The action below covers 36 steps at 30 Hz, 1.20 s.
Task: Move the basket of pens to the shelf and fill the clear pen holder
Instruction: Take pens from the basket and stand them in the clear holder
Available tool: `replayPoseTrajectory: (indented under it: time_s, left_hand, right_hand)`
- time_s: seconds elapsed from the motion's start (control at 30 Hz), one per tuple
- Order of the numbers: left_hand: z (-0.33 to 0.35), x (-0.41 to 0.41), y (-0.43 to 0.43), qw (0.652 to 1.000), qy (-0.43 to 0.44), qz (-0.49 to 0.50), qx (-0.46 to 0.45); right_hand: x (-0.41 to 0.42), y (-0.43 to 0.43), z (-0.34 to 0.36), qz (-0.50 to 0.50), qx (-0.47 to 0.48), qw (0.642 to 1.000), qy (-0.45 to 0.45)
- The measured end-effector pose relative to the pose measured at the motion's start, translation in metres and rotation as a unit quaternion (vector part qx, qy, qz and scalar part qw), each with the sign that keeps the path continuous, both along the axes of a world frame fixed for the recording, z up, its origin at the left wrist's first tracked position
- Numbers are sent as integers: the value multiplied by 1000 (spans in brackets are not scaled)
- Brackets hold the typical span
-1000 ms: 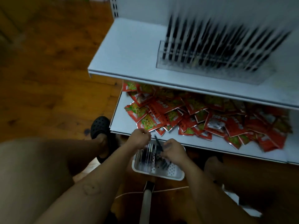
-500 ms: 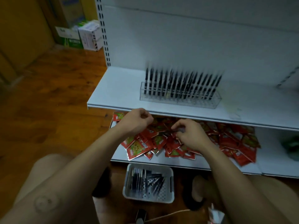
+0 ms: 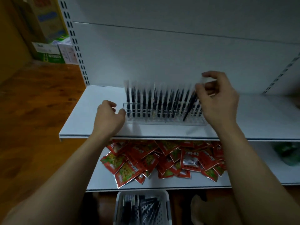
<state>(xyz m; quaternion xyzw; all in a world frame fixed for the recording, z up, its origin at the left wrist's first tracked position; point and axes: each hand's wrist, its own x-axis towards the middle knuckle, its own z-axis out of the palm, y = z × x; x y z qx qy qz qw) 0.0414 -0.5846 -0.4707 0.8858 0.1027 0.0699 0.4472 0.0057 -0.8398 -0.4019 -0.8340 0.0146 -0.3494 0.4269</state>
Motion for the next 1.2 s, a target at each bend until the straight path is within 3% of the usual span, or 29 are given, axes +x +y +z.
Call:
replayPoseTrajectory:
  time_s: [0.1,0.33,0.57,0.7,1.07,1.2]
  left_hand:
    - [-2,14,-1,999,28,-1,-22]
    - [-11,29,-7,998,37,-16,-47]
    - [-18,32,-6,997,44,-19,-54]
    - [-17,27,-5,997,45,-24,-49]
    - [-6,-32,-2,1000,-21,-21,-2]
    - [-13,-71,-7,999,-2,-47,-13]
  right_hand:
    - [18,-6,-1,-18,12,999,-50]
    - [36,-7,-20,-10,9,998,-59]
    - [37,-7,-42,25,-120,992,31]
    - [28,-9,-45,13,-143,989,47]
    - [-17,9,-42,29,-107,989,103]
    - [-43,27,-54,102,-95,971,196]
